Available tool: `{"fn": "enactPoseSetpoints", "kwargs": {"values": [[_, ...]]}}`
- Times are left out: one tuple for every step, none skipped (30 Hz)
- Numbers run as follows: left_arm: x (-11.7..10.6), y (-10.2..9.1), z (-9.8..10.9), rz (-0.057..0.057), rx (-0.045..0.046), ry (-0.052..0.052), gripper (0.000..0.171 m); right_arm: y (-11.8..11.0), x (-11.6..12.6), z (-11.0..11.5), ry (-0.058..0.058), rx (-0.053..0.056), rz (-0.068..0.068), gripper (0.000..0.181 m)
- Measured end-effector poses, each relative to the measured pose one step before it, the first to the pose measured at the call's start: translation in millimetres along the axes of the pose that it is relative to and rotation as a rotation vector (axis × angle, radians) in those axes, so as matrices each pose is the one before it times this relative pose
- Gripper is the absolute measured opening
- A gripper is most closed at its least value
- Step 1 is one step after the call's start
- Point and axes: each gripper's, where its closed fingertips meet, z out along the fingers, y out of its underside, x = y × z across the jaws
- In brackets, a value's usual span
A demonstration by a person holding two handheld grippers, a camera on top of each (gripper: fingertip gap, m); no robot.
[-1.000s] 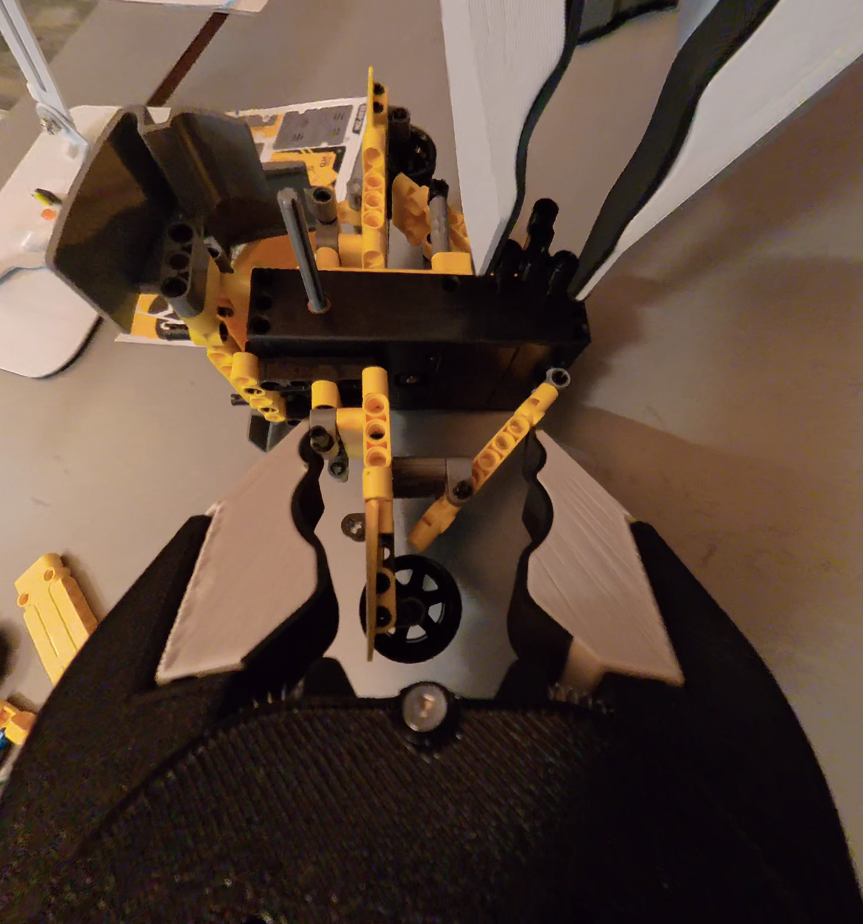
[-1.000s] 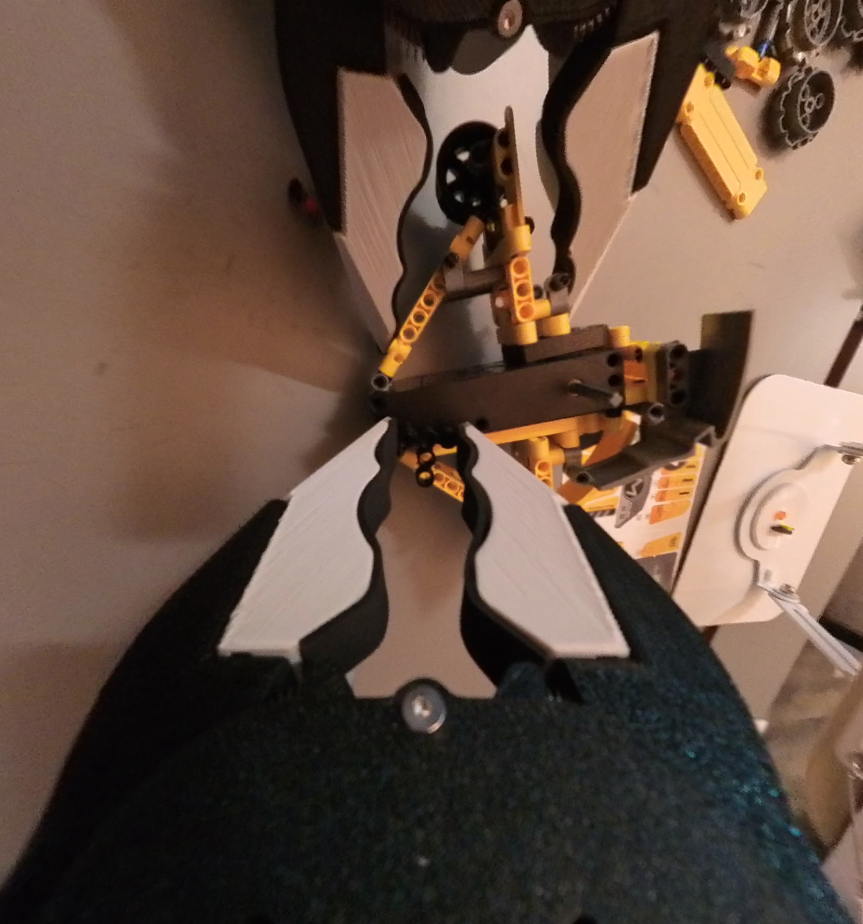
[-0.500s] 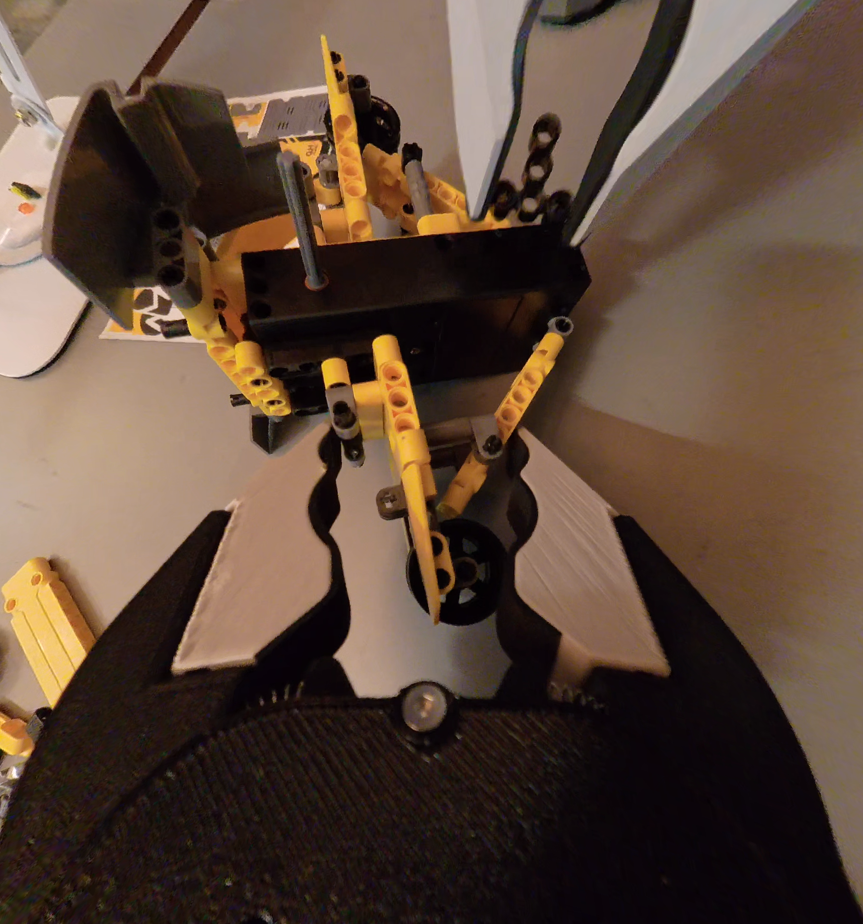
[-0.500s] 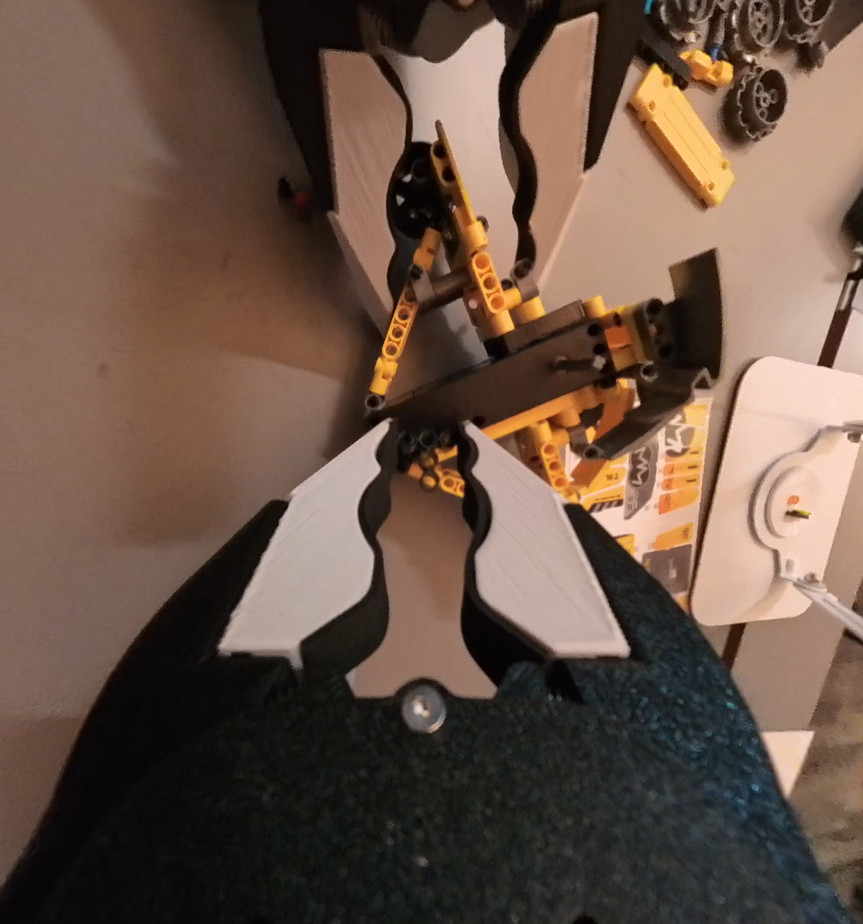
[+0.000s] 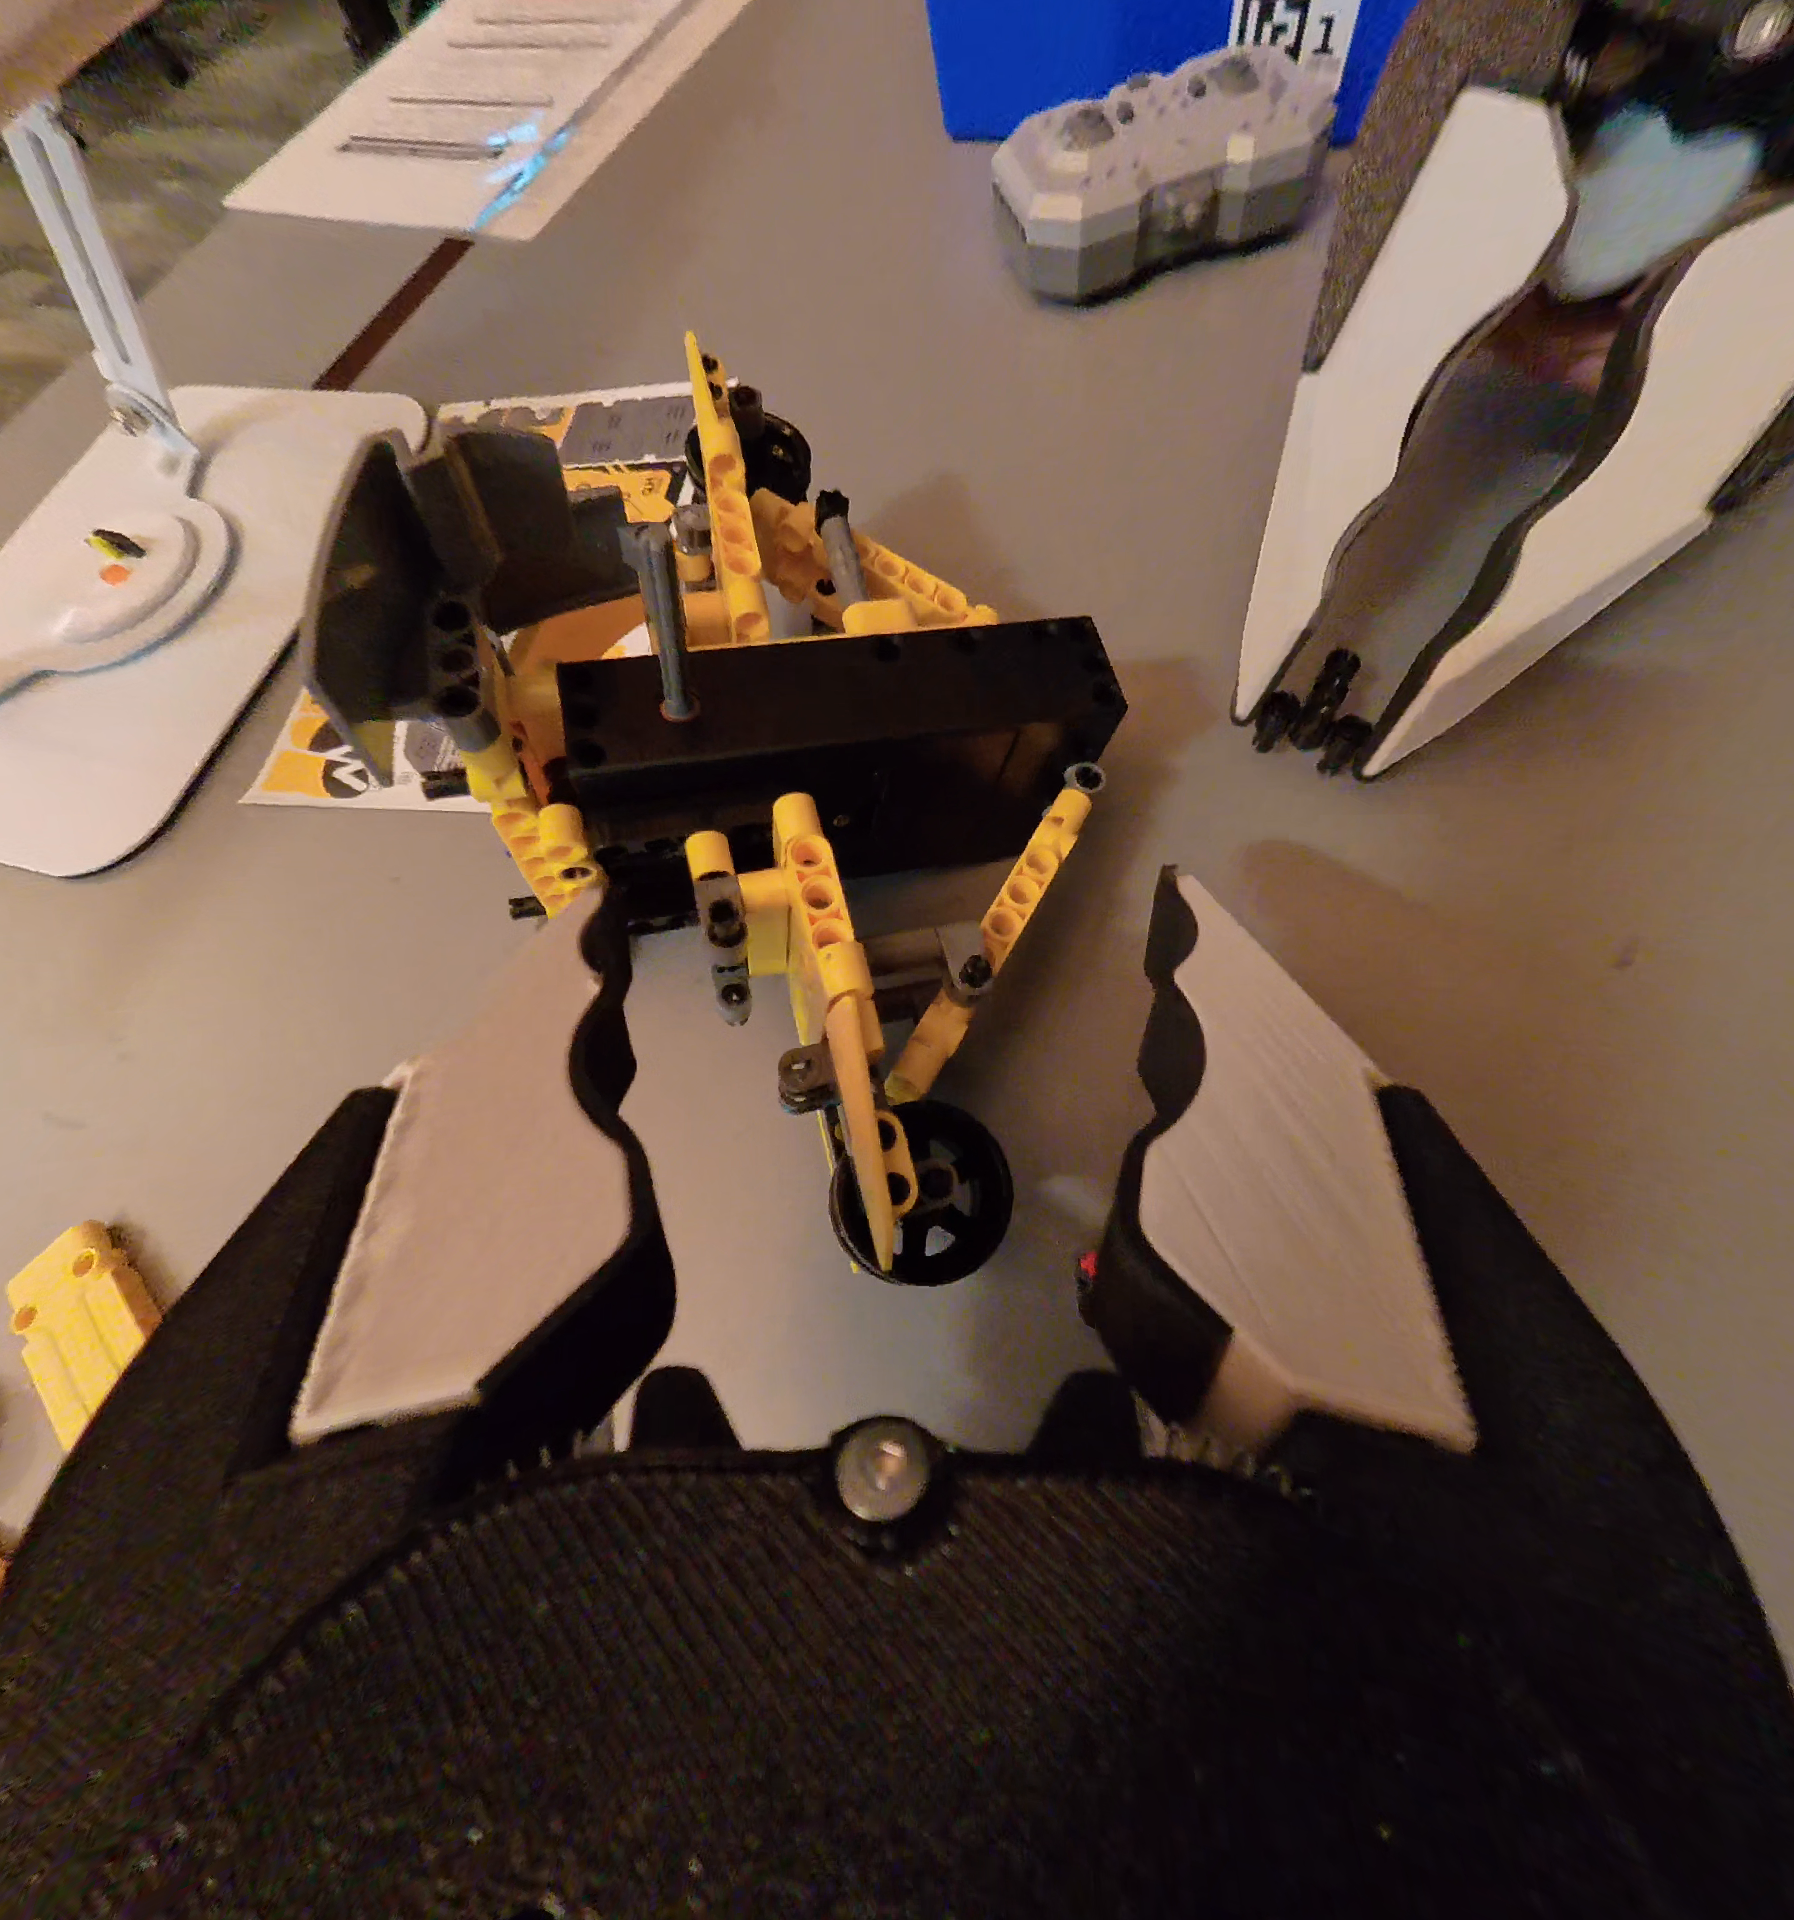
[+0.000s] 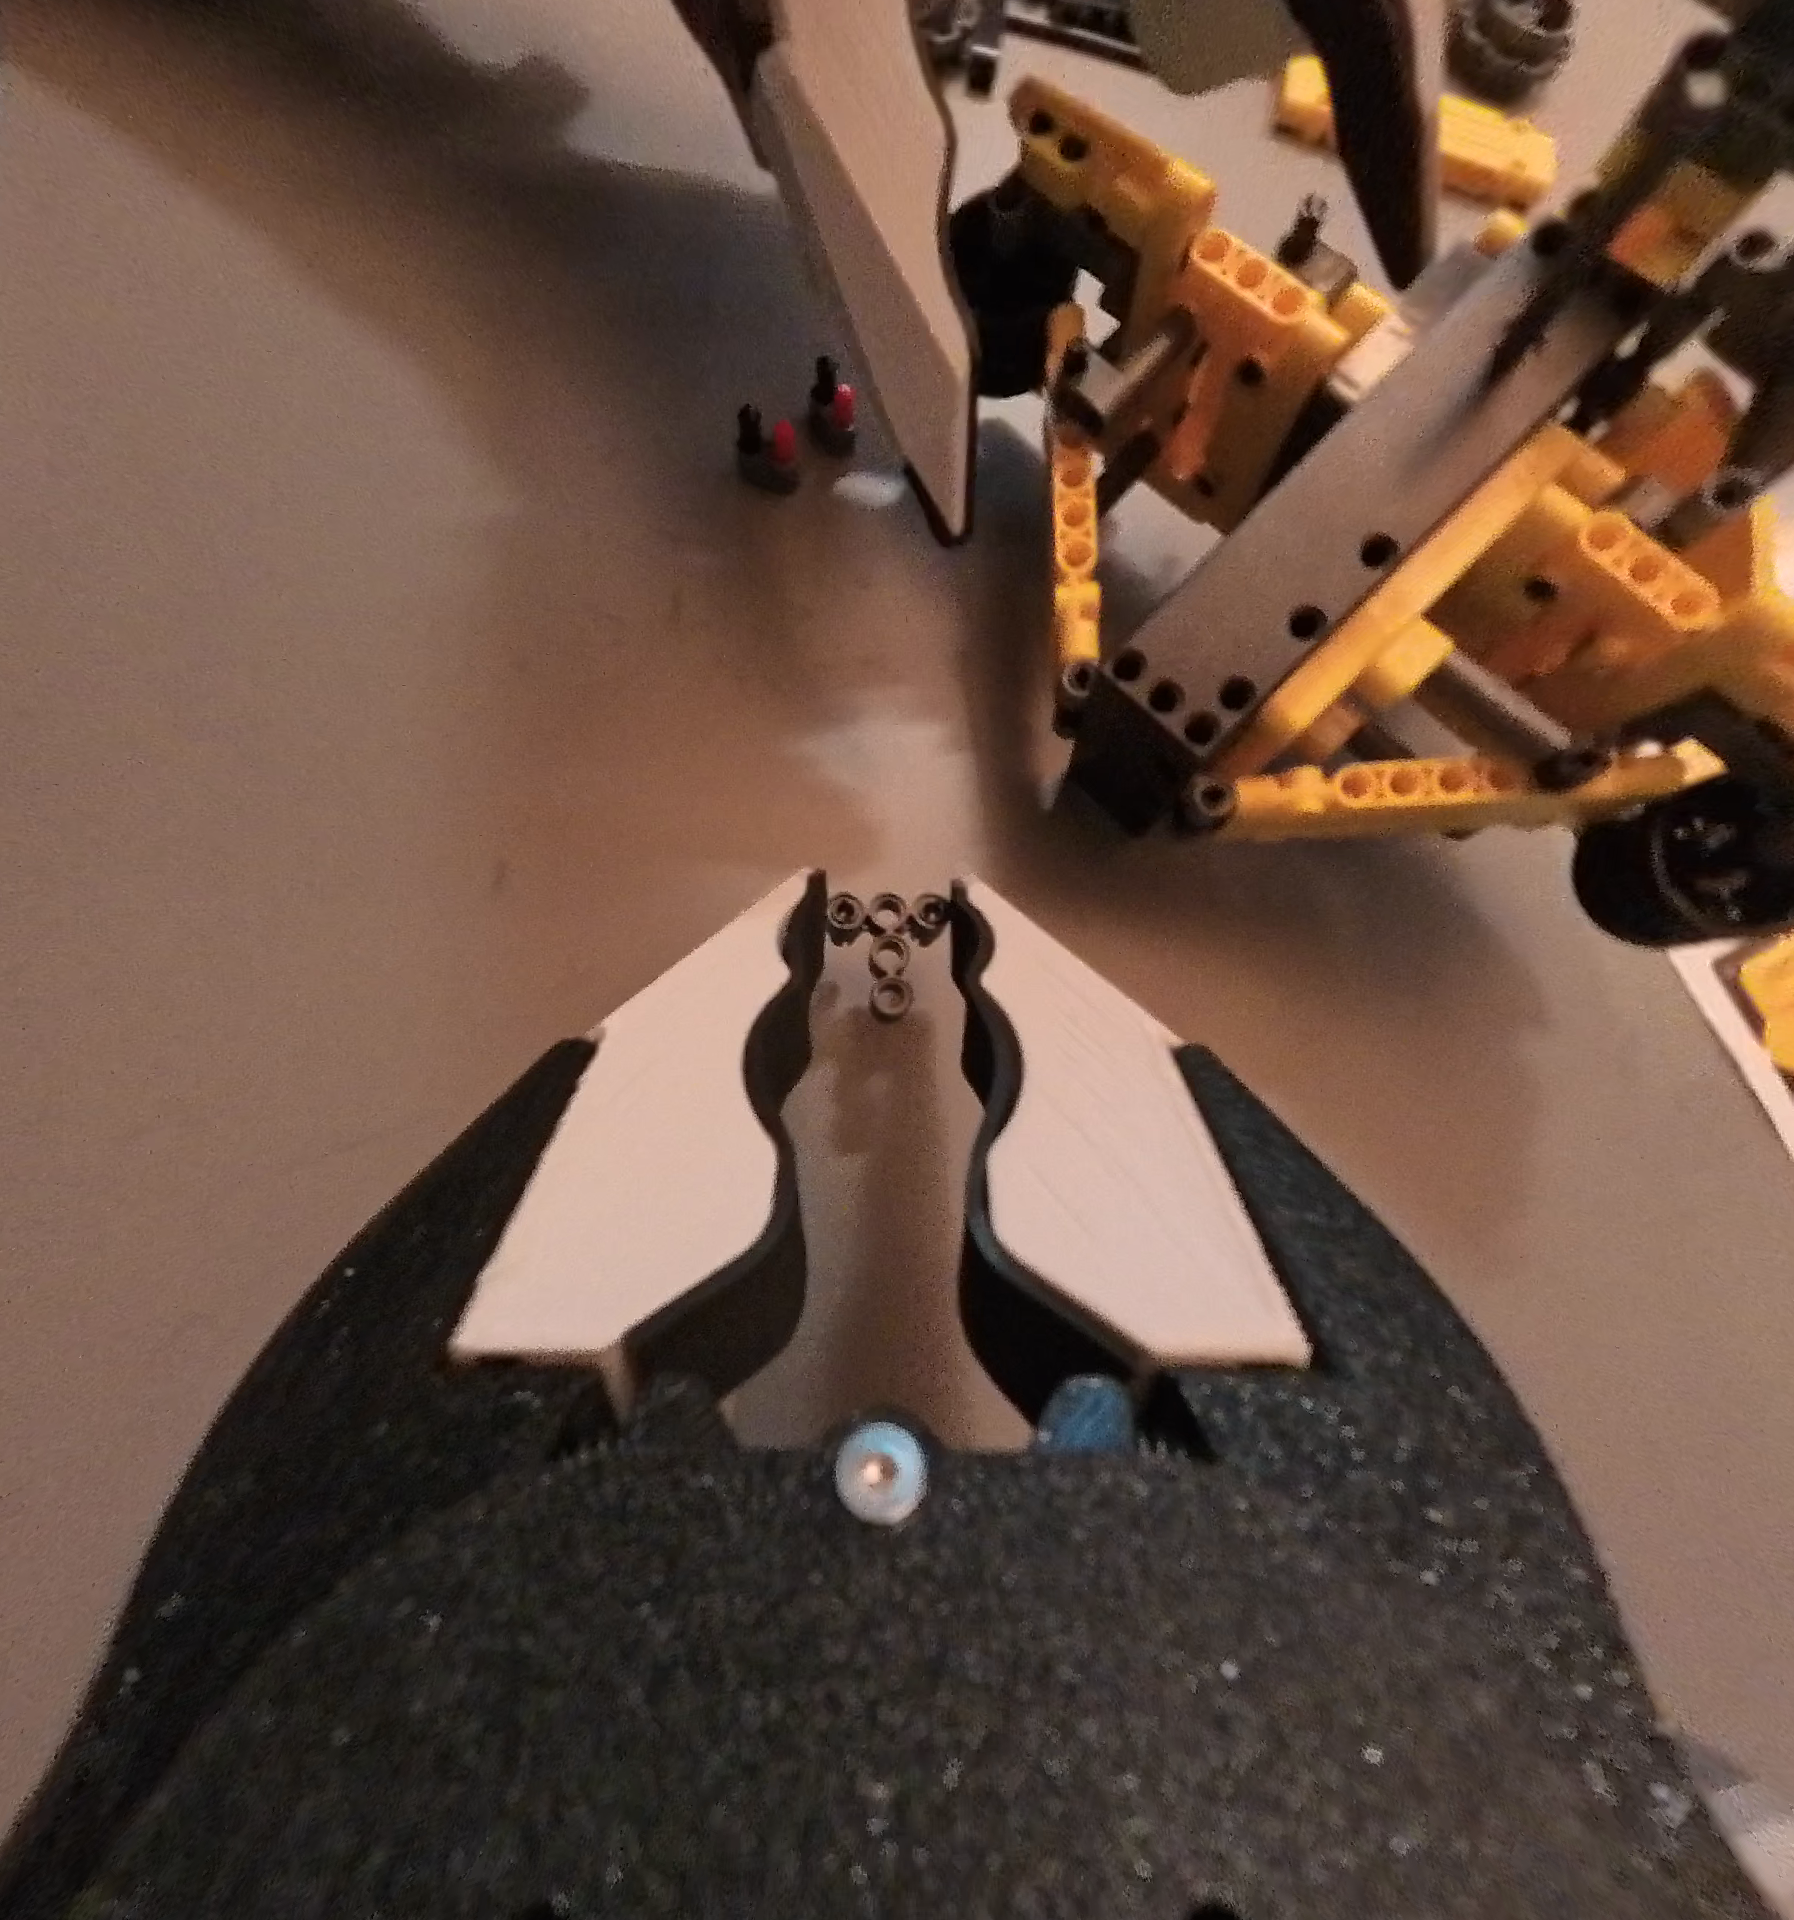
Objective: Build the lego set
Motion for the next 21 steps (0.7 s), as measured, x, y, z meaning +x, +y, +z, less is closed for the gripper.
{"fn": "enactPoseSetpoints", "kwargs": {"values": [[0.10,-0.55,0.06,-0.0093,0.00400,0.0051,0.096,2.92,0.29,0.31,0.0157,0.0107,0.0144,0.023],[0.04,-0.22,-0.02,-0.0102,0.00252,0.0057,0.096,3.17,-0.16,0.45,0.0110,0.0031,0.0119,0.023],[-0.16,-0.61,-0.26,-0.0091,0.00538,0.0038,0.096,4.01,-0.72,0.70,0.0067,-0.0058,0.0111,0.023],[0.03,-1.01,-0.47,-0.0054,0.00622,0.0033,0.096,3.80,-0.92,0.78,0.0052,-0.0078,0.0093,0.024],[-0.17,-1.18,-0.86,-0.0017,0.00607,0.0001,0.097,2.24,-0.23,0.47,0.0102,-0.0001,0.0058,0.026],[-0.63,-1.50,-1.08,0.0019,0.00788,-0.0034,0.096,0.85,0.80,-0.24,0.0147,0.0075,0.0041,0.035],[-0.80,-1.76,-0.99,0.0042,0.00925,-0.0060,0.096,-0.98,1.81,-1.60,0.0174,0.0163,0.0037,0.041],[-1.03,-1.29,-0.71,0.0039,0.00773,-0.0063,0.096,-3.90,3.03,-3.42,0.0193,0.0338,0.0066,0.046],[-0.46,-0.87,-0.29,0.0041,0.00665,-0.0028,0.096,-7.17,4.14,-5.55,0.0183,0.0572,0.0138,0.054],[-0.87,-0.31,0.26,0.0018,0.00428,-0.0038,0.096,-8.77,5.12,-6.80,0.0160,0.0707,0.0188,0.058],[-0.63,0.42,0.63,-0.0022,0.00159,-0.0004,0.096,-8.51,4.85,-7.21,0.0061,0.0726,0.0179,0.060],[0.24,0.86,0.99,-0.0043,-0.00014,0.0061,0.096,-6.93,6.25,-6.64,0.0093,0.0624,0.0172,0.065],[1.21,0.80,0.95,-0.0029,0.00022,0.0118,0.097,-4.26,8.03,-5.28,0.0142,0.0431,0.0090,0.073],[1.24,0.84,0.62,-0.0011,-0.00224,0.0108,0.097,-2.81,5.93,-3.21,-0.0044,0.0281,-0.0072,0.092],[1.54,1.05,0.04,0.0013,-0.00749,0.0115,0.098,-1.97,6.51,-0.87,-0.0035,0.0159,-0.0103,0.103],[2.82,1.03,-0.52,0.0057,-0.01118,0.0162,0.099,-0.12,7.43,1.31,-0.0026,-0.0005,-0.0110,0.109],[2.54,1.34,-0.97,0.0126,-0.01413,0.0105,0.100,0.11,5.65,3.02,-0.0177,-0.0032,-0.0062,0.111],[1.56,1.16,-1.24,0.0185,-0.01402,0.0027,0.101,-0.42,2.14,3.86,-0.0421,0.0006,-0.0023,0.105],[0.89,0.44,-0.90,0.0186,-0.00765,-0.0015,0.103,-1.08,-0.35,4.40,-0.0556,0.0067,0.0047,0.090],[-0.90,-0.11,-0.20,0.0112,-0.00037,-0.0067,0.103,-0.45,-2.23,4.77,-0.0602,0.0047,0.0143,0.080],[-1.92,0.11,0.46,0.0009,0.00288,-0.0057,0.103,1.30,-4.75,4.28,-0.0633,-0.0103,0.0127,0.072]]}}
